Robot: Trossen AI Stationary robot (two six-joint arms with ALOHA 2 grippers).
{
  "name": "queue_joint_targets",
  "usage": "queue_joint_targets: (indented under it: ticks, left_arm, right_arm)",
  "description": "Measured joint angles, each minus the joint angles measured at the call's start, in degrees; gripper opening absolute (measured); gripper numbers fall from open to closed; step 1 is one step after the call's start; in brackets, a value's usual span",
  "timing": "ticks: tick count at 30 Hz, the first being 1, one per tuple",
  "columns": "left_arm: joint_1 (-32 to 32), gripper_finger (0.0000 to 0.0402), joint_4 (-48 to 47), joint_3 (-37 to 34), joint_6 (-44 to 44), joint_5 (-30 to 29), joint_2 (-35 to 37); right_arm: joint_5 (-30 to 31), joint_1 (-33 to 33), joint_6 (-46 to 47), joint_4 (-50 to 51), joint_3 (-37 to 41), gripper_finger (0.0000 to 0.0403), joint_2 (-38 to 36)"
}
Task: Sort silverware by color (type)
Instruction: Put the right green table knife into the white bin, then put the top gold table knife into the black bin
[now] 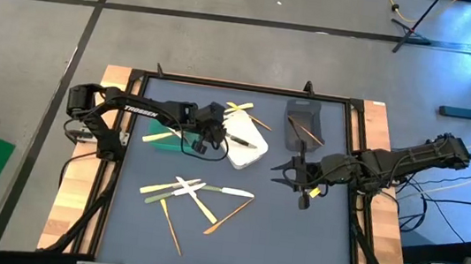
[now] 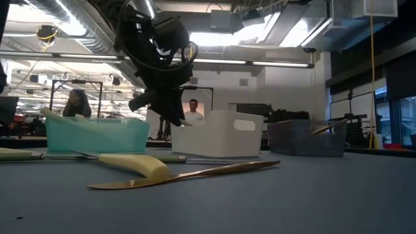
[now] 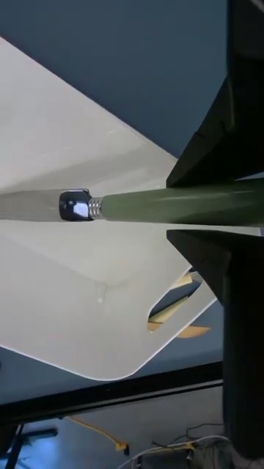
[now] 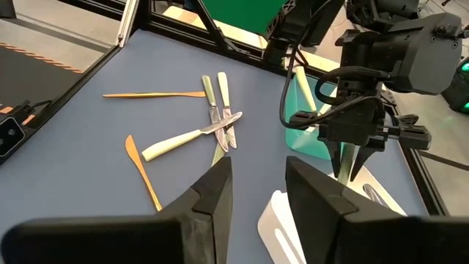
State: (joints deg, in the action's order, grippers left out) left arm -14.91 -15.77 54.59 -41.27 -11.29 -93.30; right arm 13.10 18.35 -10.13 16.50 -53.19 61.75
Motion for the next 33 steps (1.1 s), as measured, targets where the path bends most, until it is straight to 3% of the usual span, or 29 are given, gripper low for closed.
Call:
queue_joint_targets:
  ticks: [14, 33]
  left_arm:
    - [2.17, 0.0093, -0.13, 0.02, 2.67, 1.38, 4.18]
    - [2.74, 0.0093, -0.46, 0.02, 16.8, 1.63, 19.63]
  right_arm:
    - [13.2, -2.5, 4.23, -0.16, 0.0, 0.0117, -0.01]
    - [12.45, -33.6, 8.81, -1.55, -0.01, 0.0117, 2.5]
